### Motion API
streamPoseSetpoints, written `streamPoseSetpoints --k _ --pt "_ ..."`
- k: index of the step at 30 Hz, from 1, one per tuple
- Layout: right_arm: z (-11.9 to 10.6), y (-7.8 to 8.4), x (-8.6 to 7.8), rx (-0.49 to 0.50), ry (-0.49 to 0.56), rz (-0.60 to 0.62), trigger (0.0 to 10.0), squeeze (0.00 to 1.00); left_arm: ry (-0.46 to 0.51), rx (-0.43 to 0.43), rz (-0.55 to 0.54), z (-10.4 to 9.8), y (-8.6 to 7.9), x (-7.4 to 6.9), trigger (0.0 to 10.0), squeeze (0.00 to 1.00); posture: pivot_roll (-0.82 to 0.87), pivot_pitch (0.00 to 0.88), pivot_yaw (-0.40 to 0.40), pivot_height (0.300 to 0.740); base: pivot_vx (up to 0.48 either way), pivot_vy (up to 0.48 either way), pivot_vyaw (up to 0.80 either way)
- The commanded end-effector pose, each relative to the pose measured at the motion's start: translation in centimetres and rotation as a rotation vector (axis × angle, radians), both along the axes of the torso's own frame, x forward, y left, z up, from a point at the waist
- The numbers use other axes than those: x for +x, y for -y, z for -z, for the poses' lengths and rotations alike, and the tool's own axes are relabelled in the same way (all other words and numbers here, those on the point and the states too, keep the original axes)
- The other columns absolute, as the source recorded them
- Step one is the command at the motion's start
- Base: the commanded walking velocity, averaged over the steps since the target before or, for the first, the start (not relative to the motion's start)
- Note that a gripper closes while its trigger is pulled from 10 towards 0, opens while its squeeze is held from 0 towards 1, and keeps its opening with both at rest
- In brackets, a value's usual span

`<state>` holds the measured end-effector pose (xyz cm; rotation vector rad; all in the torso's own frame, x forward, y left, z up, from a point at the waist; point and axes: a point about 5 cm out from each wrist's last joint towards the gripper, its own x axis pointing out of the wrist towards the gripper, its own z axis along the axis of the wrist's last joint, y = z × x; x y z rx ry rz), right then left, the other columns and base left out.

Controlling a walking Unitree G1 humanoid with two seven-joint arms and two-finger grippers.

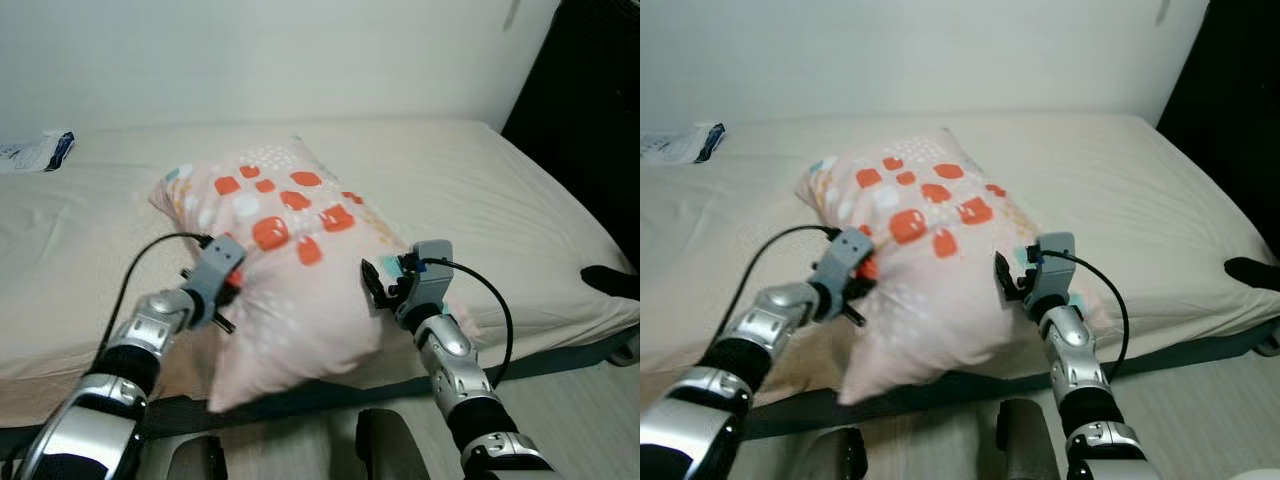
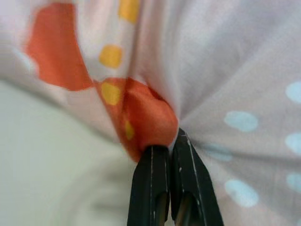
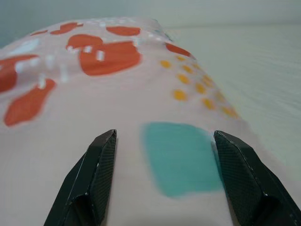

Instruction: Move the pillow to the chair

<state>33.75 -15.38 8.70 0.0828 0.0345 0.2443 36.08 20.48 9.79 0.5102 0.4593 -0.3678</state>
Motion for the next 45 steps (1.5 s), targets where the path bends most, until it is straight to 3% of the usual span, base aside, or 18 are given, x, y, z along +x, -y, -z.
streamPoseSetpoints --k 1,4,7,11,15,17,18,21,25,26,29,30,31,33,37,38,41,45 --pt "0.0 0.2 -0.1 0.009 -0.002 0.011 10.0 0.00 0.054 0.114 -0.071 -1.2 -2.3 0.4 0.0 0.00 -0.03 0.028 -0.061 0.563 0.000 0.000 0.00" --pt "0.0 0.2 0.0 0.009 -0.001 0.013 10.0 0.00 0.092 0.181 -0.095 -2.3 -3.2 0.8 0.0 0.00 -0.03 0.026 -0.063 0.563 0.000 0.000 0.00" --pt "-0.1 0.4 0.1 0.006 0.000 0.021 10.0 0.00 0.297 0.559 -0.203 -7.5 -6.5 2.3 0.0 0.00 -0.03 0.026 -0.066 0.563 0.000 0.000 0.00" --pt "-0.1 0.4 0.1 0.006 0.001 0.023 10.0 0.00 0.353 0.631 -0.233 -8.8 -7.2 2.5 0.0 0.00 -0.03 0.026 -0.066 0.563 0.000 0.000 0.00" --pt "-0.2 0.6 0.2 0.005 0.004 0.032 10.0 0.00 0.591 0.742 -0.355 -13.8 -9.0 2.7 0.0 0.00 -0.04 0.025 -0.066 0.563 0.000 0.000 0.00" --pt "-0.2 0.6 0.2 0.005 0.004 0.032 10.0 0.00 0.591 0.742 -0.355 -13.8 -9.0 2.7 0.0 0.00 -0.04 0.025 -0.066 0.563 0.000 0.000 0.00" --pt "-0.2 0.7 0.2 0.006 0.004 0.038 10.0 0.00 0.705 0.769 -0.409 -16.0 -9.7 2.5 0.0 0.00 -0.03 0.024 -0.068 0.563 0.000 0.000 0.00" --pt "-0.2 0.7 0.2 0.007 0.002 0.041 10.0 0.00 0.748 0.786 -0.430 -16.5 -10.0 2.3 0.0 0.00 -0.03 0.023 -0.071 0.563 0.000 0.000 0.00" --pt "-0.2 0.7 0.2 0.008 0.000 0.041 10.0 0.00 0.729 0.745 -0.433 -16.0 -10.2 2.2 0.0 0.00 -0.03 0.023 -0.074 0.563 0.000 0.000 0.00" --pt "-0.2 0.6 0.2 0.008 -0.003 0.040 10.0 0.00 0.663 0.654 -0.409 -14.4 -9.8 2.4 10.0 0.00 -0.02 0.023 -0.076 0.563 0.000 0.000 0.00" --pt "-0.2 0.4 0.3 0.008 -0.005 0.037 10.0 0.00 0.549 0.478 -0.359 -11.1 -8.4 2.5 10.0 0.00 -0.03 0.023 -0.077 0.563 0.000 0.000 0.00" --pt "-0.2 0.4 0.3 0.009 -0.006 0.036 10.0 0.00 0.509 0.364 -0.356 -9.9 -7.7 2.5 10.0 1.00 -0.03 0.022 -0.078 0.563 0.000 0.000 0.00" --pt "-0.2 0.4 0.3 0.009 -0.006 0.036 10.0 0.00 0.509 0.364 -0.356 -9.9 -7.7 2.5 10.0 1.00 -0.03 0.022 -0.078 0.563 0.000 0.000 0.00" --pt "-0.2 0.3 0.4 0.009 -0.005 0.034 10.0 0.00 0.485 0.205 -0.377 -8.5 -6.9 2.4 10.0 1.00 -0.03 0.019 -0.078 0.563 0.000 0.000 0.00" --pt "-0.2 0.4 0.4 0.009 -0.005 0.035 10.0 0.00 0.493 0.030 -0.438 -7.9 -6.8 2.2 10.0 1.00 -0.02 0.013 -0.078 0.563 0.000 0.000 0.00" --pt "-0.2 0.4 0.4 0.010 -0.006 0.035 10.0 0.00 0.496 -0.064 -0.469 -7.9 -6.9 2.1 10.0 0.00 -0.02 0.013 -0.076 0.563 0.000 0.000 0.00" --pt "-0.2 0.4 0.4 0.011 -0.006 0.035 10.0 0.00 0.498 -0.241 -0.506 -8.0 -7.3 1.9 10.0 0.00 -0.02 0.009 -0.077 0.563 0.000 0.000 0.00" --pt "-0.2 0.3 0.4 0.012 -0.006 0.035 10.0 0.00 0.492 -0.319 -0.491 -8.0 -7.2 1.8 10.0 0.00 -0.02 0.005 -0.074 0.563 0.000 0.000 0.00"
